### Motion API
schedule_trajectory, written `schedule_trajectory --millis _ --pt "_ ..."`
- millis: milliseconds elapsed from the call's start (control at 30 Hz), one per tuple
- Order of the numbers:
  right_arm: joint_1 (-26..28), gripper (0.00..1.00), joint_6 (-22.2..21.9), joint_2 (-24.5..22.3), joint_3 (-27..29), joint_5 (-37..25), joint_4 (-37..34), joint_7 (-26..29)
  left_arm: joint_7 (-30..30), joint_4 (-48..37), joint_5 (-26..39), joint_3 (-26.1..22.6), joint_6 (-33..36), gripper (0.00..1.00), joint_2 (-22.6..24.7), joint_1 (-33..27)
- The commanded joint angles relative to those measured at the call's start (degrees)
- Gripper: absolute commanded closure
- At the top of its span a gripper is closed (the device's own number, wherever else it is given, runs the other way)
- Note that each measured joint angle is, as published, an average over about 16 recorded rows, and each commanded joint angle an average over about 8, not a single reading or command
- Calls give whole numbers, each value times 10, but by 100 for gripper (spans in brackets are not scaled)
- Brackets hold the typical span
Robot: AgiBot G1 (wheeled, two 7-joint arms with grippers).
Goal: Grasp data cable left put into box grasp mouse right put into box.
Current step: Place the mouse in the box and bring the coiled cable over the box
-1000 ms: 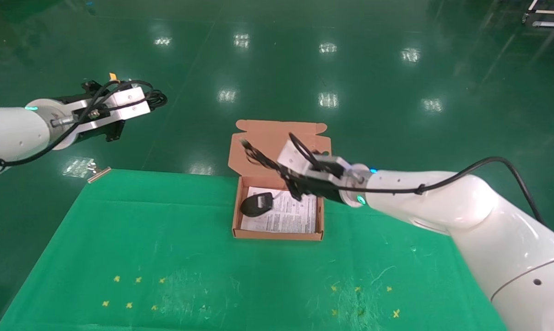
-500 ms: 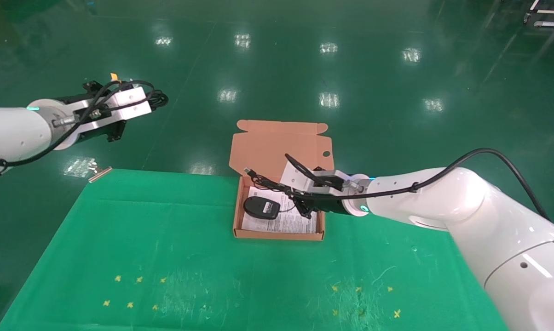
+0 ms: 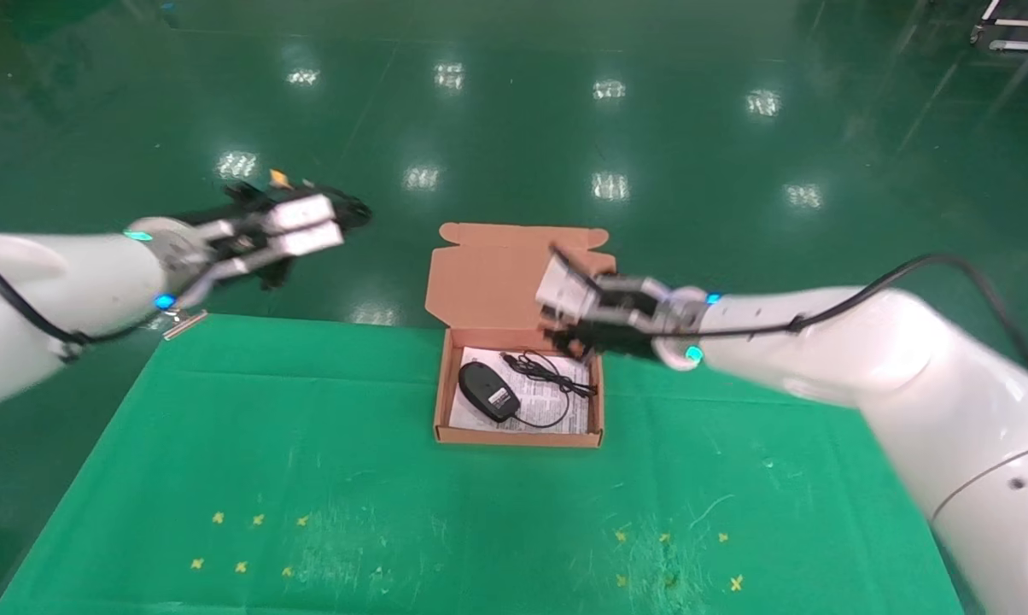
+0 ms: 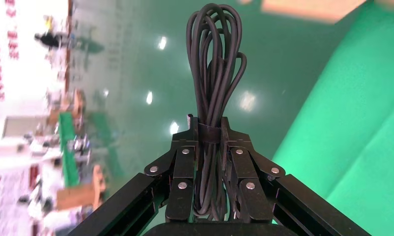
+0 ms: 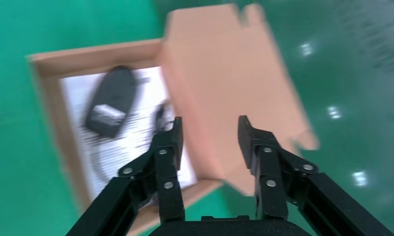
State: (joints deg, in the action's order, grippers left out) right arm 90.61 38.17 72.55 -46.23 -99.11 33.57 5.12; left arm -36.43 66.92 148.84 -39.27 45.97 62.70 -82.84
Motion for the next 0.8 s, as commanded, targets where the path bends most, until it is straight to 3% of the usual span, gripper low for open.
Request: schedule_trajectory --millis 33,367,800 --pt "7 0 -5 -8 3 1 6 2 4 4 -10 -4 -6 100 6 9" --pt "19 0 10 -140 19 -18 139 53 76 -1 -43 -48 -126 100 57 73" --pt "-8 0 56 -283 24 -97 372 236 167 -139 -94 -138 -263 100 147 76"
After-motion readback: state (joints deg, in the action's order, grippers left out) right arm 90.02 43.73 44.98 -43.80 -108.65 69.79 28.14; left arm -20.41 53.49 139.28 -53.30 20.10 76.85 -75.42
